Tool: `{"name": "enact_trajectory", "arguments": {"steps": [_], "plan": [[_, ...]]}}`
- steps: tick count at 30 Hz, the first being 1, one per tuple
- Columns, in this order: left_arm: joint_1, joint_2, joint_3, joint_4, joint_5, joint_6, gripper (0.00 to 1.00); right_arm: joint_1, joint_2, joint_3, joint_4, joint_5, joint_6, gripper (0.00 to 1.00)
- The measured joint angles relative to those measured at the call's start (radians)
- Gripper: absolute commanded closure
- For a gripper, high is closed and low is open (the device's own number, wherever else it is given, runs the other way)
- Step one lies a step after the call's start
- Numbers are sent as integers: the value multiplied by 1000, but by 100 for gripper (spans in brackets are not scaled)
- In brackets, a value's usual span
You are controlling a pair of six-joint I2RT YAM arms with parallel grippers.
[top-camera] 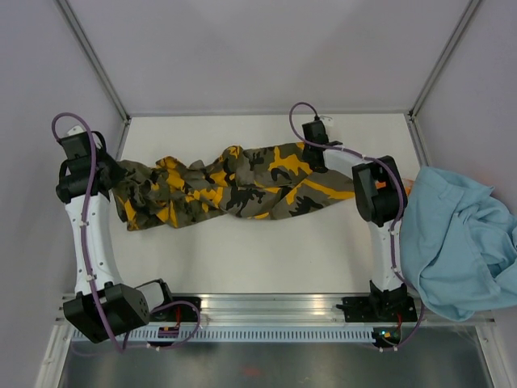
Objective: Fold and stack the trousers
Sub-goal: Flatten the trousers out
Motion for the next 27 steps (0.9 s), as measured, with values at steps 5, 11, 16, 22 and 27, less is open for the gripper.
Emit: {"name": "enact_trajectory", "arguments": {"steps": [5,11,16,22,27], "plan": [[0,31,51,-19,66,21,97,-141,-83,-111,-8,-5,10,100],[0,45,133,-54,77,34,94,-288,-154,-183,-19,26,21,100],[0,43,175,-60,103,53,95,-269,-169,-183,4,-85,22,70],[0,47,206,-63,135,57,95,-152,-203,-172,46,-247,-74,2],[0,54,203,-63,153,57,95,-8,-217,-97,56,-322,-140,2]]}}
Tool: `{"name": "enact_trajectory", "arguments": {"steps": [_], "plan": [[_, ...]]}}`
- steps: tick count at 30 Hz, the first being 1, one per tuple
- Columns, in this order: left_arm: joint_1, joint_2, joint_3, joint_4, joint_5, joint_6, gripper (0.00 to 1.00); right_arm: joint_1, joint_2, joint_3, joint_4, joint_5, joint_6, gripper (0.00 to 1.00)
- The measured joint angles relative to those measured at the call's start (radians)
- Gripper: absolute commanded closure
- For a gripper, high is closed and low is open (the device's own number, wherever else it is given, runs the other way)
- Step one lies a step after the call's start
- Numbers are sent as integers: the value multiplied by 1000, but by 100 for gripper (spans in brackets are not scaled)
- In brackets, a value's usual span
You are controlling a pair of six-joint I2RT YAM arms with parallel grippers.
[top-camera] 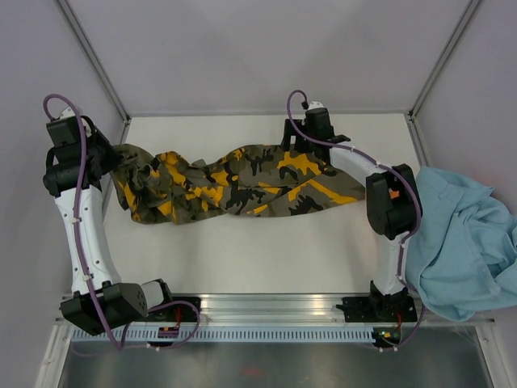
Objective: Fold and stack the trousers
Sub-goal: Flatten the trousers out
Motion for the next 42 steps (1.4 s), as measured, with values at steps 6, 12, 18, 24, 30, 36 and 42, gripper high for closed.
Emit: {"name": "enact_trajectory", "arguments": {"steps": [6,12,18,24,30,36,42], "plan": [[0,0,-22,2,6,0,95,44,140,201,-59,35,-31,2],[0,-1,-50,5,18,0,95,67,279,243,-146,140,-66,4],[0,-2,-76,8,24,0,95,87,280,228,-148,197,-94,47],[0,-3,-82,8,26,0,95,82,278,210,-113,214,-103,100],[0,-3,-82,9,34,0,95,91,266,182,-85,253,-109,100],[0,2,-70,6,135,0,97,-5,187,75,-88,217,-53,100],[0,11,-18,14,246,-6,94,-226,131,21,-127,227,-15,100]]}}
